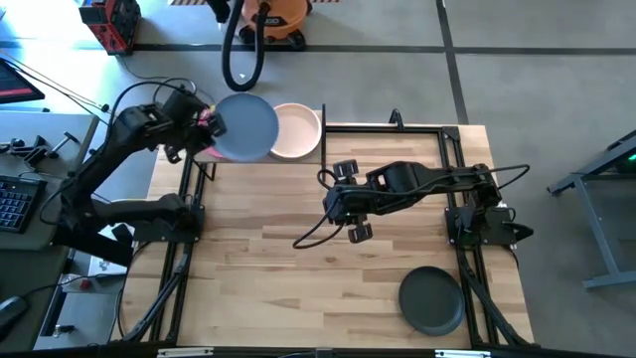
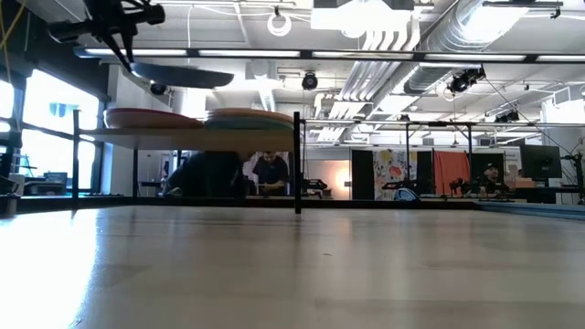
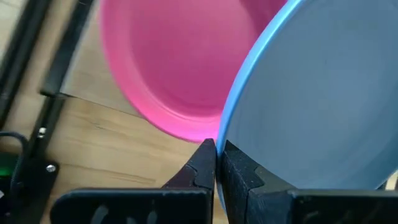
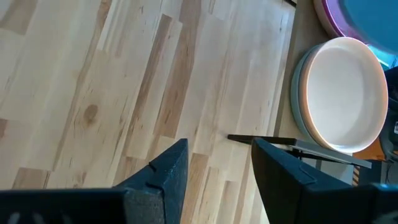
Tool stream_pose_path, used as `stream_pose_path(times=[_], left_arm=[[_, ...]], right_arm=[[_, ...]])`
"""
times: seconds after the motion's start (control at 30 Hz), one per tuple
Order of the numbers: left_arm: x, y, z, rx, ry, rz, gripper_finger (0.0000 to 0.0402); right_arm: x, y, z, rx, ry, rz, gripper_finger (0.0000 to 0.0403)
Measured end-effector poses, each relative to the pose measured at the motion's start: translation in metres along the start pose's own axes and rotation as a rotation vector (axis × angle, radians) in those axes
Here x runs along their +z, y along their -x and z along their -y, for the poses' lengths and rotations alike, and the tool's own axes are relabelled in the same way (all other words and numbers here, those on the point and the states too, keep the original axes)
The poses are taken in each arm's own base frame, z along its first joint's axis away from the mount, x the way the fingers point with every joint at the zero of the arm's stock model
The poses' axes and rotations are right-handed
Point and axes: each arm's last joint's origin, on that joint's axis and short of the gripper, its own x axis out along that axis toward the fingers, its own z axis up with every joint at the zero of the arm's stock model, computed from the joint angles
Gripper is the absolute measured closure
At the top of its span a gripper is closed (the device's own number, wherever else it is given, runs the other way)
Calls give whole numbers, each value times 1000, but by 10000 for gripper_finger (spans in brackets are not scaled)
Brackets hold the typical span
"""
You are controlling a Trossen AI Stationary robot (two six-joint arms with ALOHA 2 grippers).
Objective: Place and stack plates onto a shelf
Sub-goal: Stack the blue plate on top of the pink plate on the shelf
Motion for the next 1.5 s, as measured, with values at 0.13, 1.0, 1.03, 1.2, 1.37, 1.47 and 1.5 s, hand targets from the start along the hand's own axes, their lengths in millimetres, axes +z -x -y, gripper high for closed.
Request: stream_pose_path(times=[0.13, 1.0, 1.03, 1.2, 1.37, 1.47, 1.5], left_arm=[[6, 0, -7, 60, 75, 36, 401], [36, -22, -16, 278, 163, 73, 389], [37, -24, -15, 284, 162, 73, 388], [39, -29, -13, 304, 161, 67, 388], [40, -30, -12, 298, 93, 57, 387], [40, -30, -10, 274, 43, 34, 387], [41, -30, -10, 269, 44, 32, 387]], right_arm=[[0, 0, 0, 1, -11, 0, 249], [-2, 0, -1, 6, -27, -21, 249], [-2, 0, -1, 6, -27, -21, 249], [-2, 0, -1, 6, -26, -21, 249], [-2, 0, -1, 6, -26, -21, 249], [-2, 0, -1, 6, -28, -21, 249], [-2, 0, -1, 6, -28, -21, 249]])
